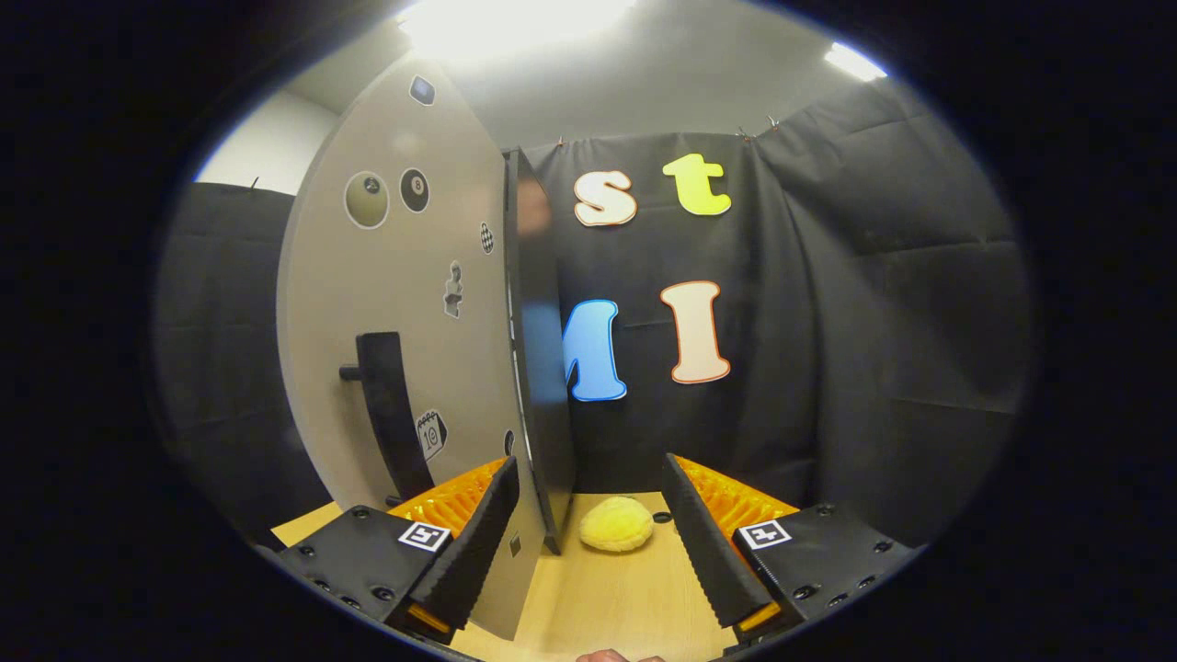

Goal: Open the shoe cabinet door, grab the shoes and put them into the shoe cabinet, then close the shoe cabinet door.

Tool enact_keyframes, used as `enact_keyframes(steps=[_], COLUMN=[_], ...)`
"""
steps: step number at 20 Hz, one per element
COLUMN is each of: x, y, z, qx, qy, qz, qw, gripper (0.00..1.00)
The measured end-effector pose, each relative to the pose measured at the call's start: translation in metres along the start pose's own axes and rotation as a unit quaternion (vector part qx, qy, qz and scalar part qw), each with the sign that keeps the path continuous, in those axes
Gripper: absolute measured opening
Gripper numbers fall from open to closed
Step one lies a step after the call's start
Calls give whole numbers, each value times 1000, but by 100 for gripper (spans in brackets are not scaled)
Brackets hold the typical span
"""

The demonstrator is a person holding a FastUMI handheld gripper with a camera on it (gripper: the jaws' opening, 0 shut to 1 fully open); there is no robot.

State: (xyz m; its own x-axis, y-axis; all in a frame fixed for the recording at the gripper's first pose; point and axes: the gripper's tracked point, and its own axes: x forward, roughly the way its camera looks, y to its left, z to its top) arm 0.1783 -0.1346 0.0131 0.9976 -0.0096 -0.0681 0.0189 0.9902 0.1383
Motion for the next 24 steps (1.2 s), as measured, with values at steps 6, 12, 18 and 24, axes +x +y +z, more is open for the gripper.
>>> enact_keyframes(steps=[6, 12, 18, 24], x=[18, 12, 4, 10], y=[31, 32, 64, 118], z=[10, 5, -1, -6], qx=[-24, -38, -29, -10], qy=[2, 3, 16, 18], qz=[31, -3, -20, -24], qw=[999, 999, 999, 999], gripper=[98, 94, 94, 94])
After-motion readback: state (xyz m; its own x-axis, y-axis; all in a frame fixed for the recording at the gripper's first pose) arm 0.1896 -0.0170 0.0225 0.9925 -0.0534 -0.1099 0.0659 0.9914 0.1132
